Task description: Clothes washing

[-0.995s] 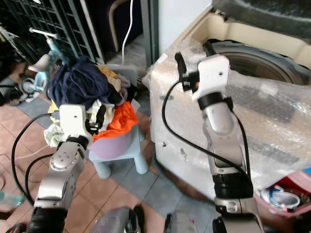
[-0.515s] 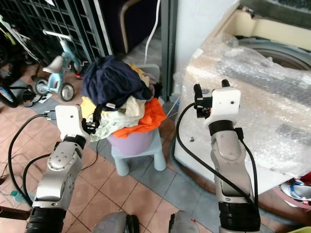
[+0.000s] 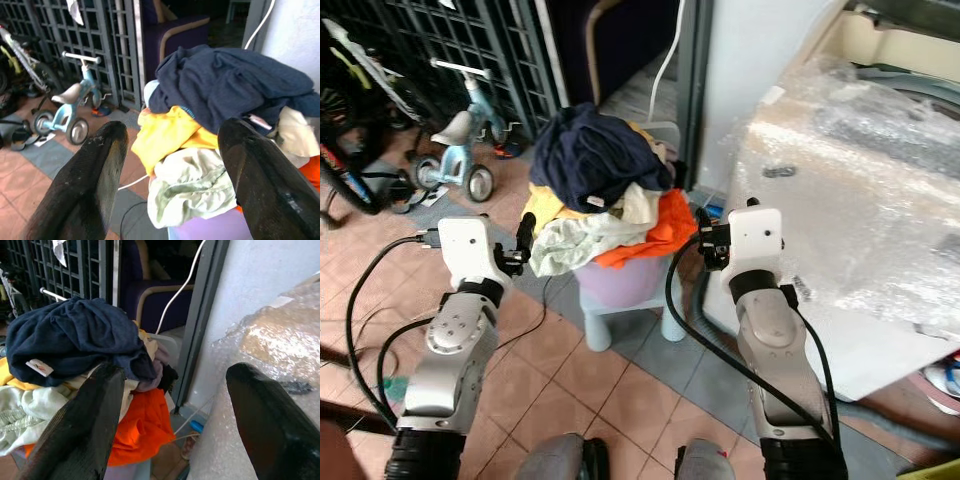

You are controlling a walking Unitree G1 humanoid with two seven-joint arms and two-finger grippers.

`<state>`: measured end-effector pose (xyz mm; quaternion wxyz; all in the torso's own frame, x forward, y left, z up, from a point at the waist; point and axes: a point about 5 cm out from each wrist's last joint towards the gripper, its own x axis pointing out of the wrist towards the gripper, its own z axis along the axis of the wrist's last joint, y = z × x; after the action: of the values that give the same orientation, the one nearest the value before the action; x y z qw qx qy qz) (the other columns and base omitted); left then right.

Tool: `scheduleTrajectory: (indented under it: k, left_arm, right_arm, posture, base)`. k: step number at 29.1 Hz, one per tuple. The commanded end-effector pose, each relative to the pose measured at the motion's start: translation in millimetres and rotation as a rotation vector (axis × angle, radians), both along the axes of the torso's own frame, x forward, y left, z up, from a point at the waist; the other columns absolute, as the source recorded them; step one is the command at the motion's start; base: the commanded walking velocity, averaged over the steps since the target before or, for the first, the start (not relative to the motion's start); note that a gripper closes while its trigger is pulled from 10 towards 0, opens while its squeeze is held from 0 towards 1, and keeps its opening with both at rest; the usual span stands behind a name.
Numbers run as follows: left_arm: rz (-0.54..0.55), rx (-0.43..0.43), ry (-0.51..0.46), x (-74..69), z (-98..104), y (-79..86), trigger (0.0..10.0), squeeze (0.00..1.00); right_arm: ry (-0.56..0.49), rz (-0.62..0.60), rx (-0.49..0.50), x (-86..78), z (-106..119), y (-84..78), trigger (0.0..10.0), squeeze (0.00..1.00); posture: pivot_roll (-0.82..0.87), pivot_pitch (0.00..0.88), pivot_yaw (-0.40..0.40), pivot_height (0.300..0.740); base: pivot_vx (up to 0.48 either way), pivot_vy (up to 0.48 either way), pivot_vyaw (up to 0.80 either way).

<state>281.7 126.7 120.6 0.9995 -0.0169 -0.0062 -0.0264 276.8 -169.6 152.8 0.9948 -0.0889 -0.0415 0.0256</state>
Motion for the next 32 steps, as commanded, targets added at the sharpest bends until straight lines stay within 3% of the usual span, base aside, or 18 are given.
scheduleTrajectory:
  k: [1, 10, 22, 26, 31, 32]
  left_arm:
    - [0.01, 0.013, -0.008, -0.2, 2.2, 5.6, 10.0, 0.0]
    - [-0.001, 0.002, -0.004, -0.5, 2.1, 3.0, 10.0, 0.0]
    - [0.002, -0.008, 0.011, -1.6, -0.4, 1.5, 10.0, 0.0]
    - [-0.003, -0.017, 0.033, -2.5, -4.0, -1.8, 10.0, 0.0]
    - [0.004, -0.024, 0.058, -3.8, -7.1, -1.9, 10.0, 0.0]
    - [0.007, -0.034, 0.065, -4.2, -7.7, -1.2, 10.0, 0.0]
  right_arm:
    - [-0.011, 0.01, 0.012, 0.9, 4.7, 2.1, 10.0, 0.0]
    - [0.003, 0.035, -0.027, 5.3, 3.3, 5.0, 10.0, 0.0]
    - [0.046, 0.178, -0.051, 1.6, -4.9, 24.7, 10.0, 0.0]
    - [0.101, 0.21, -0.122, -0.6, -17.4, 29.6, 10.0, 0.0]
    - [0.165, 0.217, -0.143, 0.6, -27.9, 30.1, 10.0, 0.0]
    - [0.236, 0.258, -0.161, 0.0, -38.8, 32.5, 10.0, 0.0]
  posture:
    - [-0.05, 0.116, 0.086, 0.74]
    - [-0.05, 0.12, 0.081, 0.74]
    - [-0.05, 0.113, 0.076, 0.74]
    - [-0.04, 0.111, 0.072, 0.74]
    - [-0.04, 0.109, 0.069, 0.74]
    - [-0.03, 0.106, 0.065, 0.74]
  base:
    - [0.424, 0.0, 0.77]
    - [0.445, 0.0, 0.22]
    - [0.458, 0.0, 0.0]
    - [0.0, 0.0, 0.0]
    - [0.0, 0.0, 0.0]
    - [0.0, 0.0, 0.0]
